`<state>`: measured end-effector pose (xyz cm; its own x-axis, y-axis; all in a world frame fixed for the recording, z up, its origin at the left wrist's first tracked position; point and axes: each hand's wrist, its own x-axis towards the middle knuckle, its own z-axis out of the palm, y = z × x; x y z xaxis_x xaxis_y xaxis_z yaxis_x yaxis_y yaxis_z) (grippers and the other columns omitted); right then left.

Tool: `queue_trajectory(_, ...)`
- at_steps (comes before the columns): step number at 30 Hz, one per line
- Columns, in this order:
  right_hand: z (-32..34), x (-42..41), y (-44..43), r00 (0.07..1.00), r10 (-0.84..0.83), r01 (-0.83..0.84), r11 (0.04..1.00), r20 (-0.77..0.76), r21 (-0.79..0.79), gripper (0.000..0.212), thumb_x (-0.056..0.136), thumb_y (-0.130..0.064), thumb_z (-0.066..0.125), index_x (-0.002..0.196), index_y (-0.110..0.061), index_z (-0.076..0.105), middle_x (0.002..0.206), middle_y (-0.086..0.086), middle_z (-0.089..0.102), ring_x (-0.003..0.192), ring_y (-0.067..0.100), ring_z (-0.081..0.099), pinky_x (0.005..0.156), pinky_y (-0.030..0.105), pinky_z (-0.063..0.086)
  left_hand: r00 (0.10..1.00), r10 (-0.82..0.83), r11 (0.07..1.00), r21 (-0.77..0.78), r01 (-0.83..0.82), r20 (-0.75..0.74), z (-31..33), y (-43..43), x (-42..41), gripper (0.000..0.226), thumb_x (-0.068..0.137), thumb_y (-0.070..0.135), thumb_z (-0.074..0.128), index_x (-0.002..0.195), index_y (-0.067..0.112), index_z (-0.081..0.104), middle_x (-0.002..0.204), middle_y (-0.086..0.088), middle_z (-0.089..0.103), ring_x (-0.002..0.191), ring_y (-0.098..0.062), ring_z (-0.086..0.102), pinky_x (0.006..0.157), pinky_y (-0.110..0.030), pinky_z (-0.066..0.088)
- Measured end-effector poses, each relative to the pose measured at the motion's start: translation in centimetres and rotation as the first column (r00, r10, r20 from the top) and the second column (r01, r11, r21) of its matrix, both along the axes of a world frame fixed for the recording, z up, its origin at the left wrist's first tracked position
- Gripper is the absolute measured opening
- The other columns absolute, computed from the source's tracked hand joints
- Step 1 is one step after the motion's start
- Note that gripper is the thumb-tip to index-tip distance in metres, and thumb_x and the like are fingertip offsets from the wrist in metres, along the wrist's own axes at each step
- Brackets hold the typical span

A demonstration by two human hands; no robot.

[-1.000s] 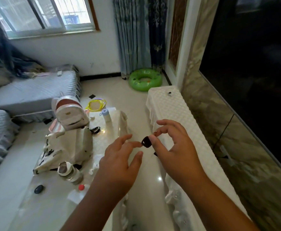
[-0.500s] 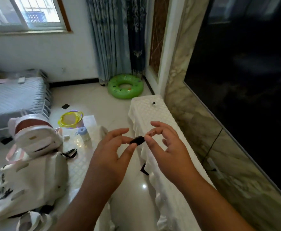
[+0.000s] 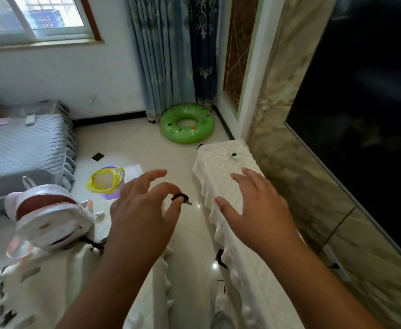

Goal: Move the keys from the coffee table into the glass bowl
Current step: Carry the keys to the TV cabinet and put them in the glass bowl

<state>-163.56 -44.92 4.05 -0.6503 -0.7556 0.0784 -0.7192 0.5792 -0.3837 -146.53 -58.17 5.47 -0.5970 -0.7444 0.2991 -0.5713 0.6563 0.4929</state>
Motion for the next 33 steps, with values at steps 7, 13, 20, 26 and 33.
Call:
queue_trajectory(7,-1.2,-8.7,-9.7,0.995,0.083,-0.079,0.994,0.060,-0.075,0.070,0.087,-0.070,0.035,0.146,-0.033,0.037,0.161,-0.007,0.024,0.145,0.016,0.021,0.112,0.042,0.026,0.995,0.053,0.997,0.055,-0.058,0.081,-1.7,-8.0,-7.6,0.008,0.082,0.038,0.068,0.090,0.041,0.066,0.134,0.016,0.053,0.125,-0.019,0.048,0.090,-0.046,0.045)
queue_trajectory(13,-0.7,-14.8,-17.4,0.952,0.226,-0.166,0.948,0.208,-0.271,0.058,0.091,-0.057,0.049,0.143,-0.031,0.043,0.157,-0.010,0.030,0.142,0.009,0.025,0.111,0.032,0.024,0.992,0.117,0.992,0.048,-0.120,0.056,-1.0,-13.9,-12.8,0.009,0.082,0.037,0.069,0.089,0.039,0.067,0.131,0.012,0.055,0.121,-0.021,0.050,0.089,-0.051,0.046)
queue_trajectory(20,-1.8,-18.9,-23.7,0.935,0.258,-0.192,0.945,0.243,-0.264,0.057,0.092,-0.054,0.051,0.143,-0.030,0.043,0.156,-0.011,0.031,0.141,0.007,0.026,0.110,0.027,0.024,0.989,0.144,0.982,0.120,-0.148,0.036,-2.0,-20.1,-17.1,0.008,0.083,0.036,0.068,0.088,0.041,0.065,0.134,0.020,0.050,0.124,-0.012,0.043,0.089,-0.044,0.040)
queue_trajectory(26,-3.1,-23.3,-30.3,0.958,0.168,-0.115,0.967,0.232,-0.226,0.052,0.090,-0.054,0.051,0.137,-0.032,0.048,0.152,-0.014,0.034,0.137,0.004,0.029,0.106,0.024,0.025,0.999,0.029,0.992,0.123,-0.034,0.040,-4.0,-28.6,-22.0,0.001,0.084,0.039,0.063,0.083,0.039,0.062,0.134,0.017,0.052,0.124,-0.016,0.047,0.093,-0.046,0.041)
queue_trajectory(33,-2.5,-27.7,-39.0,0.978,0.013,0.033,0.976,0.209,-0.216,0.049,0.091,-0.050,0.054,0.137,-0.032,0.049,0.152,-0.013,0.034,0.138,0.008,0.034,0.108,0.041,0.037,0.986,-0.136,0.988,0.089,0.128,0.091,-4.2,-39.8,-29.0,0.003,0.084,0.044,0.065,0.084,0.041,0.065,0.135,0.020,0.051,0.127,-0.015,0.041,0.091,-0.041,0.031)
